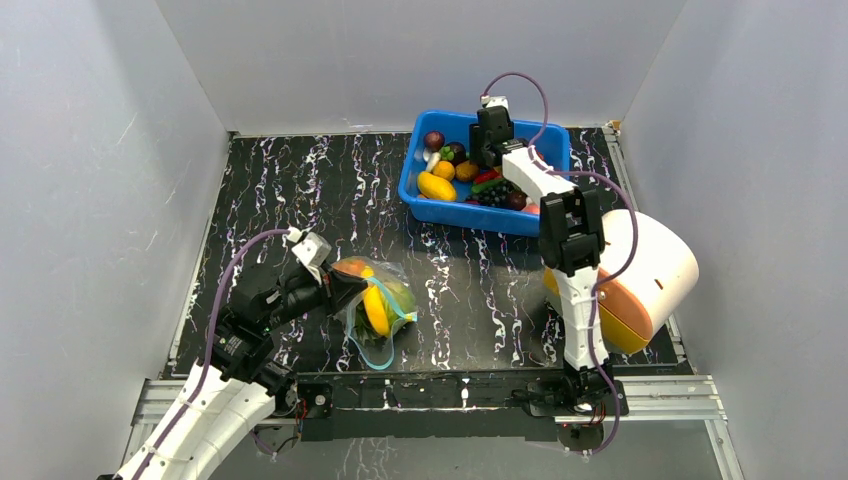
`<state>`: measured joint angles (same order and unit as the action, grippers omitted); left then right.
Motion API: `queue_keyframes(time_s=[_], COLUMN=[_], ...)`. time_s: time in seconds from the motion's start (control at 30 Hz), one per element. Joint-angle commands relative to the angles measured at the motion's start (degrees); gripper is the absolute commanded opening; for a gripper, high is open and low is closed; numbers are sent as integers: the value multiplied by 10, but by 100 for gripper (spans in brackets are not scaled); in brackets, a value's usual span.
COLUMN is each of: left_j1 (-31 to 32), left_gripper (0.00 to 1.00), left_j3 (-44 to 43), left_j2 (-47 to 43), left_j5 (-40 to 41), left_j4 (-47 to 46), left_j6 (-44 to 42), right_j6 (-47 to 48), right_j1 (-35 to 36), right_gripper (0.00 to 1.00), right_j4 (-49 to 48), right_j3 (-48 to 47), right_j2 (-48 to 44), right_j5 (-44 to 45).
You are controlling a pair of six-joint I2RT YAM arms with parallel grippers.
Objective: Place the food in the zip-top bag and seal the zipper
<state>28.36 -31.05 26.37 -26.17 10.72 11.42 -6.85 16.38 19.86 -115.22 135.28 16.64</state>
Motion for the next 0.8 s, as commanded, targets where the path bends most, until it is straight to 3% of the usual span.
queue_keyframes(time_s=[0.0,0.33,0.77], left_j1=[2,2,2], left_gripper=[0,0,0], left_j3=[-7,-71,-124], left_j2=[0,62,132], left_j5=[19,58,58], left_j4=[-29,-38,-108], left_j6=[11,49,132], right_j6=[-18,-57,-131], right_j1=[-2,1,25], right_gripper=[35,35,38], right_j4=[-23,-21,-23], right_j3=[62,212,437], right_j2=[-115,-282,-568], right_j5=[-43,-150,-297])
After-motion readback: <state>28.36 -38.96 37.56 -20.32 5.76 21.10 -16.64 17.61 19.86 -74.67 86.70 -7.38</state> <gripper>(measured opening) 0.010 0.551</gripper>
